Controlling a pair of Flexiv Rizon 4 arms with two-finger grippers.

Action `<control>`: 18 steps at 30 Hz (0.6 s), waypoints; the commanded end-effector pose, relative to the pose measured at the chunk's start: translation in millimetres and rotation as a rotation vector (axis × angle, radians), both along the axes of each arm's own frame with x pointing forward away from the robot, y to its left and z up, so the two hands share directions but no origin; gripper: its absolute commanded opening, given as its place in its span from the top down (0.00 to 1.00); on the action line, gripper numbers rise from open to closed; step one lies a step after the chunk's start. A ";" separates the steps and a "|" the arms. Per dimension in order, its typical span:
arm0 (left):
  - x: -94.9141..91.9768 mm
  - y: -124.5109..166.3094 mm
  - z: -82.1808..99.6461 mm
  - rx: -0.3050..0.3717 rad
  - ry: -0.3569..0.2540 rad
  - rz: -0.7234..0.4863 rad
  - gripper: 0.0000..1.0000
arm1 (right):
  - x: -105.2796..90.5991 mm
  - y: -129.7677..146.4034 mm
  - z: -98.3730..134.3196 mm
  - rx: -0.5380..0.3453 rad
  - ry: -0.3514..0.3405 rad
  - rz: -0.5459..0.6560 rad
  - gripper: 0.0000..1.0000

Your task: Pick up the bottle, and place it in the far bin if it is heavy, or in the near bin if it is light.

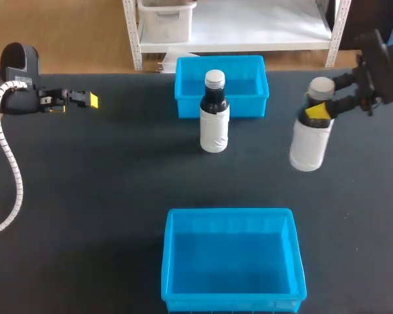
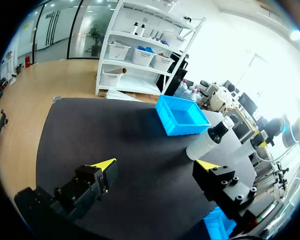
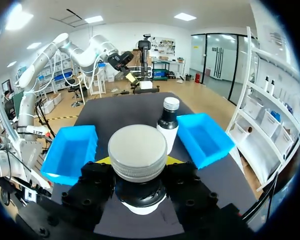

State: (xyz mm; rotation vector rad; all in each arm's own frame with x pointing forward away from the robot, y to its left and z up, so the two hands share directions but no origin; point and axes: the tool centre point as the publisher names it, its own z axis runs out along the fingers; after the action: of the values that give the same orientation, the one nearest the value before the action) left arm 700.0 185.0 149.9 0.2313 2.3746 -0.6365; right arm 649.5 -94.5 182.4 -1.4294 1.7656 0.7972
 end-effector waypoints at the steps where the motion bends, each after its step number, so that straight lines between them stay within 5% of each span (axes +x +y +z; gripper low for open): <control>1: 0.0 0.0 0.0 0.000 0.000 0.000 0.00 | 9.4 -18.5 9.4 0.006 0.001 0.020 1.00; 18: 0.0 0.0 0.0 0.000 0.000 0.000 0.00 | 67.3 -16.9 31.1 0.014 -0.034 0.044 1.00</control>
State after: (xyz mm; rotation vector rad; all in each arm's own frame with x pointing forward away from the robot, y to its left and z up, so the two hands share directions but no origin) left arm 700.0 185.0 149.9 0.2313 2.3746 -0.6365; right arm 700.9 -119.0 212.7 -1.4522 1.7090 0.7806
